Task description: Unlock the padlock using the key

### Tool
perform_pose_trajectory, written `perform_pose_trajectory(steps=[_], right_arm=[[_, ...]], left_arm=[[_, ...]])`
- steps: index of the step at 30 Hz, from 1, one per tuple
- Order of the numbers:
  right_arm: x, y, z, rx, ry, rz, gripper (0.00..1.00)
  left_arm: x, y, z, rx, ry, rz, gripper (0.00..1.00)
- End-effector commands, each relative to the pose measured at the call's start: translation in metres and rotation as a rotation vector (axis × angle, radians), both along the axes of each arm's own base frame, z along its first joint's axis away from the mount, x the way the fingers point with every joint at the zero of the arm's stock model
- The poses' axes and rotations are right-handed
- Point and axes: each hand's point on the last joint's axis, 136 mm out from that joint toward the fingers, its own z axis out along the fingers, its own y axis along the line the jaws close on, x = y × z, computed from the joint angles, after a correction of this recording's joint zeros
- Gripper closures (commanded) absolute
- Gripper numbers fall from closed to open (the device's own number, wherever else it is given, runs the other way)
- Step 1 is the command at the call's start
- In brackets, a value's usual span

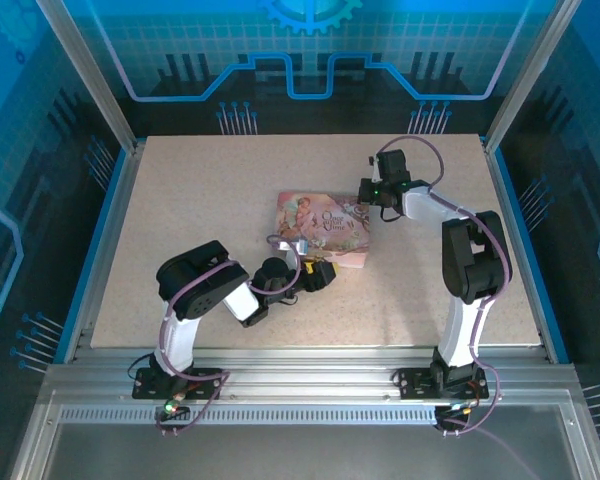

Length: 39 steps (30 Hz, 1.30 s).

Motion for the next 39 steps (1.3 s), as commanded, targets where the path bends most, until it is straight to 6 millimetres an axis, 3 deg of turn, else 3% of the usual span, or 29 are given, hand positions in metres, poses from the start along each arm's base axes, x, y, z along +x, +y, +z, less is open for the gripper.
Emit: perform_pose_trajectory(steps=[1, 6, 12, 25, 28, 33, 36, 39], right_arm=[[-0.031, 0.012, -0.027, -0.014, 0.124, 0.037, 1.0], [-0.032, 0.011, -0.027, -0.018, 0.125, 0.037, 1.0], [-0.031, 0.011, -0.026, -0.015, 0.124, 0.037, 1.0], [-0.031, 0.011, -0.024, -0.021, 0.12, 0.04, 1.0], [-0.031, 0.01, -0.023, -0.021, 0.119, 0.038, 1.0], [-0.03, 0.011, -0.022, -0.016, 0.117, 0.038, 1.0], [-0.031, 0.011, -0.023, -0.019, 0.117, 0.039, 1.0], [-0.031, 0.008, -0.019, -0.029, 0.109, 0.033, 1.0]], left_arm=[[0.0, -0.008, 0.005, -0.041, -0.004, -0.023, 0.37], [0.0, -0.003, 0.0, -0.033, 0.009, -0.011, 0.49], [0.0, 0.005, -0.006, -0.02, 0.029, 0.005, 0.55], [-0.003, 0.024, -0.023, 0.039, 0.071, 0.031, 0.59], [-0.003, 0.026, -0.027, 0.055, 0.079, 0.03, 0.69], [-0.001, 0.028, -0.029, 0.073, 0.086, 0.035, 0.73], [0.0, 0.03, -0.028, 0.074, 0.089, 0.036, 0.69], [-0.001, 0.031, -0.029, 0.082, 0.093, 0.033, 0.75]])
